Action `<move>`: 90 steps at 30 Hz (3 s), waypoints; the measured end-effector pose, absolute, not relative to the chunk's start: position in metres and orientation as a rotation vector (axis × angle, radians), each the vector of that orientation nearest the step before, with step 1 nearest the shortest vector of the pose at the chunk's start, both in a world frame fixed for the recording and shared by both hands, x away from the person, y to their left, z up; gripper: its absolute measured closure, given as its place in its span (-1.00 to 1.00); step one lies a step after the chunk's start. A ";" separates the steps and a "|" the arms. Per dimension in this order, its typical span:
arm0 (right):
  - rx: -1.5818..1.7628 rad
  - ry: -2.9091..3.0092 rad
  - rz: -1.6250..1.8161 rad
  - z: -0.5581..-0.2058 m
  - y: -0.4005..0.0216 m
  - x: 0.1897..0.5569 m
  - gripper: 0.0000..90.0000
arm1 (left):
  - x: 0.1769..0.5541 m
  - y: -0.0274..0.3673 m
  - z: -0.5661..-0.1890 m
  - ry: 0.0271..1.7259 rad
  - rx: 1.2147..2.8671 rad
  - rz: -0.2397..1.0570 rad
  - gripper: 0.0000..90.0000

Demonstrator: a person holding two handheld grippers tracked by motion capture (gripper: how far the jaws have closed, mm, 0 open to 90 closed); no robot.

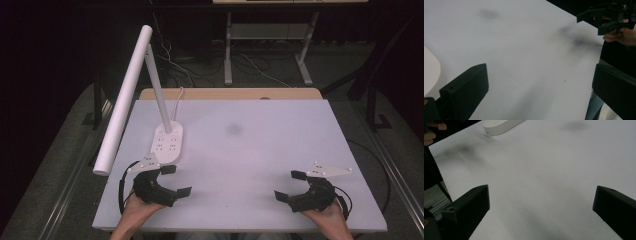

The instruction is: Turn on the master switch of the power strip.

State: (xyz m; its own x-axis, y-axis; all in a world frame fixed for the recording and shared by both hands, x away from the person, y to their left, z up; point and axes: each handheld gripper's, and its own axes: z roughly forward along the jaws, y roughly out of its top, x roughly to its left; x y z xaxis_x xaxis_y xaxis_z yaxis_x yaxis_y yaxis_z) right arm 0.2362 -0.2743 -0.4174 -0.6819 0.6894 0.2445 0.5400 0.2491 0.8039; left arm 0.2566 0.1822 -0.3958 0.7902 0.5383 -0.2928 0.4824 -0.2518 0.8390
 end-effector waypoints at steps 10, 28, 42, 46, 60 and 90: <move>1.163 2.355 1.409 -0.418 -0.274 0.236 -1.00 | 0.267 0.190 -0.385 0.793 1.912 0.086 -1.00; 1.173 2.348 1.412 -0.418 -0.275 0.235 -1.00 | 0.285 0.207 -0.368 0.822 1.951 0.125 -1.00; 1.165 2.345 1.406 -0.418 -0.276 0.236 -1.00 | 0.299 0.222 -0.355 0.852 1.967 0.155 -1.00; 1.164 2.345 1.404 -0.418 -0.276 0.236 -0.99 | 0.302 0.226 -0.351 0.864 1.970 0.167 -1.00; 1.176 2.335 1.402 -0.417 -0.278 0.236 -0.99 | 0.322 0.243 -0.351 0.930 1.975 0.181 -1.00; 1.183 2.325 1.397 -0.417 -0.282 0.237 -0.99 | 0.366 0.269 -0.353 1.051 1.963 0.219 -0.99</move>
State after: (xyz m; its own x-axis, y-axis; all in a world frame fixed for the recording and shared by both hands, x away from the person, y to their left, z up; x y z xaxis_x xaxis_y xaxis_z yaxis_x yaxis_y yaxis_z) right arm 0.2370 -0.2821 -0.4170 -0.6665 0.7086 0.2316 0.5371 0.2411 0.8083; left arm 0.3656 0.2687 -0.3529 0.6276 0.7439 -0.2299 0.5897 -0.2614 0.7641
